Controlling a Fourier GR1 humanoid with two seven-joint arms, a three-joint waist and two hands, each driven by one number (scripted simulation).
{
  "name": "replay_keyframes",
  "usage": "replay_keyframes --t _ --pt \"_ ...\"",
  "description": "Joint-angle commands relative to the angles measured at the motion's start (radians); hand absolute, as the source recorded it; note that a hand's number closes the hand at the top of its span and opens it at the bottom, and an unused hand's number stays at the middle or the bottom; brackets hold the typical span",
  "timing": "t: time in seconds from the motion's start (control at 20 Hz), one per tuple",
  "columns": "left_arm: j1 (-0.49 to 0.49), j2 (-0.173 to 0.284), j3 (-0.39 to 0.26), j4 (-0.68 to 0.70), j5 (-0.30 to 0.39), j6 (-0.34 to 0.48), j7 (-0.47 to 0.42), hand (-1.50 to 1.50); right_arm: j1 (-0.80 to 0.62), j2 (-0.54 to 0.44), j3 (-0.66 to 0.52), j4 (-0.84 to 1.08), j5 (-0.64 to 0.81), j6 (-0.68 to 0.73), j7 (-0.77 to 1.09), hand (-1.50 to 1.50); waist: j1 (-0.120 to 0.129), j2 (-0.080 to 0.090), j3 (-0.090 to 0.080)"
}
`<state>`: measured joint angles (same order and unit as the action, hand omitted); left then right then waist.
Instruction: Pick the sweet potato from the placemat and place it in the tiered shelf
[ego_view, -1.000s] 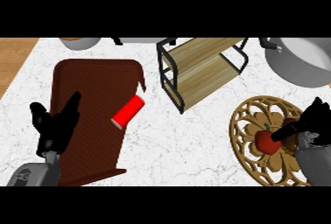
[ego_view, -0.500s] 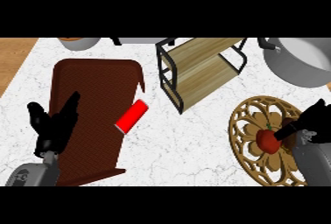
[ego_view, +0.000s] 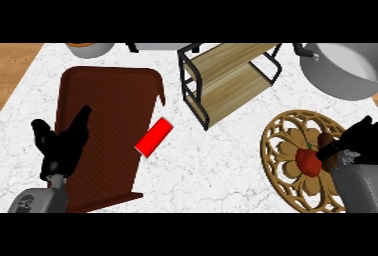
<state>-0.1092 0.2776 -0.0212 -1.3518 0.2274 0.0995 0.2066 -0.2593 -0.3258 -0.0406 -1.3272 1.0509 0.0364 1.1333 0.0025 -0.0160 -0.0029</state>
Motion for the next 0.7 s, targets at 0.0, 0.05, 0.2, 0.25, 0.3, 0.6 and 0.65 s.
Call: replay_keyframes --t 0.0,0.05,0.2,0.25,0.3,0.6,0.65 --pt "0.096 -0.005 -0.025 -0.003 0.0 -0.018 0.047 0.0 0.03 0.04 -0.013 0.076 0.045 -0.053 0.072 -1.5 0.009 0.017 0.003" --pt "0.11 -0.016 -0.022 0.0 0.009 -0.023 0.034 0.0 0.052 0.039 -0.026 0.064 0.039 -0.06 0.043 -1.5 0.006 0.016 0.003" --pt "-0.006 -0.03 -0.022 0.015 0.009 0.002 0.107 0.0 -0.034 0.073 -0.045 0.175 0.007 -0.006 -0.007 1.5 0.011 0.021 0.004" --pt "0.032 -0.017 -0.013 0.046 -0.004 -0.01 0.048 0.0 0.009 0.06 -0.033 0.167 -0.038 0.111 -0.045 1.5 0.009 0.023 0.003" --pt "0.065 -0.034 -0.034 0.013 -0.002 -0.019 0.031 0.0 0.028 0.035 -0.014 0.202 -0.044 0.181 -0.083 1.5 0.026 0.025 0.003" --pt "0.07 -0.013 -0.006 0.012 0.014 -0.044 0.056 0.0 -0.001 0.094 -0.022 0.183 -0.012 -0.002 -0.125 1.5 0.012 0.018 0.004" --pt "0.075 -0.041 -0.021 0.027 -0.011 -0.014 0.033 0.0 -0.018 0.105 -0.018 0.184 -0.008 -0.005 -0.122 1.5 0.012 0.019 0.004"
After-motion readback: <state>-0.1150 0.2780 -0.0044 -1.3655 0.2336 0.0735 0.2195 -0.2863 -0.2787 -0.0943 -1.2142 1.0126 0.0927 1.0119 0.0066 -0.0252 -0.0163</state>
